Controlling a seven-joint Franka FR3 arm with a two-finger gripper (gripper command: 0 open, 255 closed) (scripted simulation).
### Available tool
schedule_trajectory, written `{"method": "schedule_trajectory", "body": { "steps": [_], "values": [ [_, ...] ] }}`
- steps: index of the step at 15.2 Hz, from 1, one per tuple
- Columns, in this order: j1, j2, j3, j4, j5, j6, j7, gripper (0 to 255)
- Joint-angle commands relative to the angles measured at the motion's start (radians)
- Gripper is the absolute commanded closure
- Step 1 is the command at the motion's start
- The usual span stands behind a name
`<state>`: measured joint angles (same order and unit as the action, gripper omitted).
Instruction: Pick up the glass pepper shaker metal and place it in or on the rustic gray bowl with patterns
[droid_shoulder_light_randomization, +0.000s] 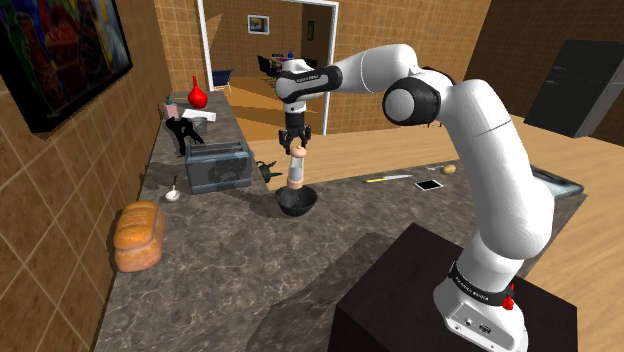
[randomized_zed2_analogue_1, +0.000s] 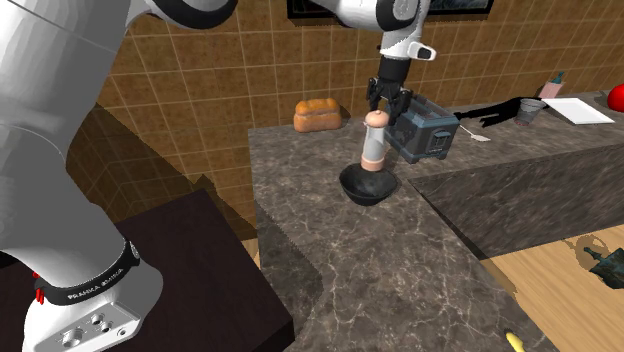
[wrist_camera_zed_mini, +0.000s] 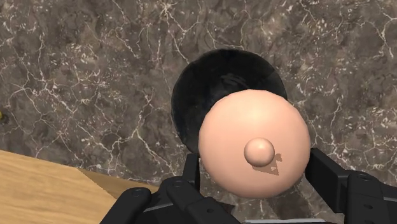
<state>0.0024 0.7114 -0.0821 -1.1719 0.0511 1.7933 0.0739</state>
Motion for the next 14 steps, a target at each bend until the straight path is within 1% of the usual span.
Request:
{"method": "schedule_trajectory", "body": {
  "steps": [1, 9, 14],
  "values": [
    [-0.001, 0.007, 0.000, -0.014, 0.001, 0.022, -0.002, 255],
    [-0.001, 0.036, 0.002, -0.069, 0.003, 0.106, -0.003, 255],
    [-0.001, 0.037, 0.002, -0.068, 0.003, 0.105, -0.003, 255]
  ]
}}
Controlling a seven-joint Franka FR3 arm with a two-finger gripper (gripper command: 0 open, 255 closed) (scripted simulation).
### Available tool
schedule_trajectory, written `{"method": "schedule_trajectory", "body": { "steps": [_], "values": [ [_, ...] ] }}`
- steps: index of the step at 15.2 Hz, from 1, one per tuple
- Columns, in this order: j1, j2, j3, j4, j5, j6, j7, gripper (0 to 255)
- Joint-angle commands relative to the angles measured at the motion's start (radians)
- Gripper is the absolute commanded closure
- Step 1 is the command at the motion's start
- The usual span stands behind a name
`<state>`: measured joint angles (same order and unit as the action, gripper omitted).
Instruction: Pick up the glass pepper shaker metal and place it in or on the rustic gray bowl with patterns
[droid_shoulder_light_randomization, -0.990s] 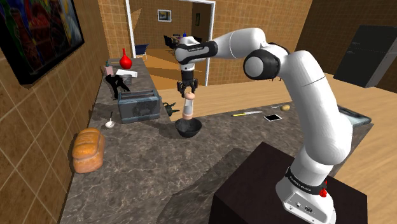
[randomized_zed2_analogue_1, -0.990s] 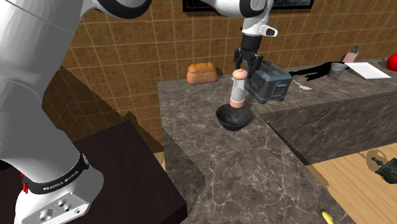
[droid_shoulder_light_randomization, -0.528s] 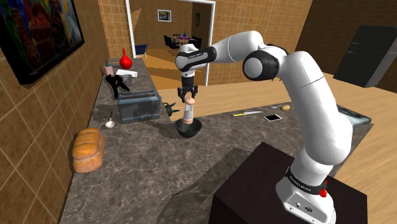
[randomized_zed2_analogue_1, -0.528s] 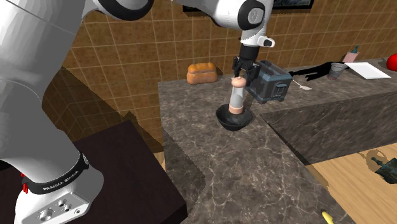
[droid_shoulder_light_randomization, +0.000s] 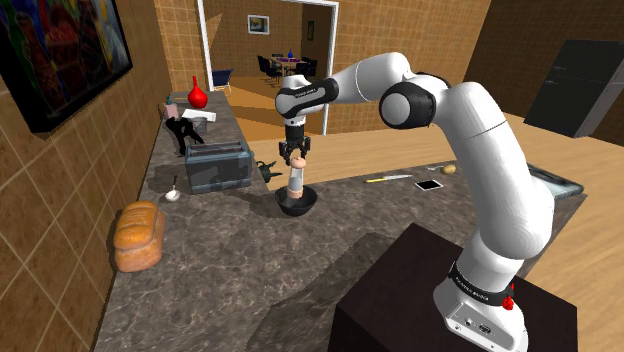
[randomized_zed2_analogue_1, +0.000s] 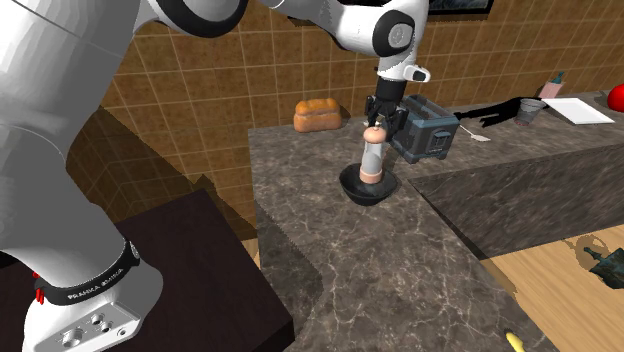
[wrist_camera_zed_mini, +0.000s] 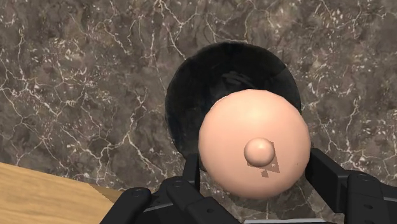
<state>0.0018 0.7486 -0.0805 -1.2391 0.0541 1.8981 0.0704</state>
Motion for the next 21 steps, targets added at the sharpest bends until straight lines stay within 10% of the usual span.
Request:
{"method": "schedule_trajectory", "body": {
  "steps": [1, 3, 4, 21],
  "values": [
    [0.000, 0.000, 0.000, -0.001, 0.000, 0.001, 0.000, 255],
    [0.000, 0.000, 0.000, -0.001, 0.000, 0.001, 0.000, 255],
    [0.000, -0.001, 0.000, -0.001, 0.000, 0.001, 0.000, 0],
    [-0.003, -0.014, -0.001, 0.105, -0.002, -0.118, 0.002, 0]
  ]
}}
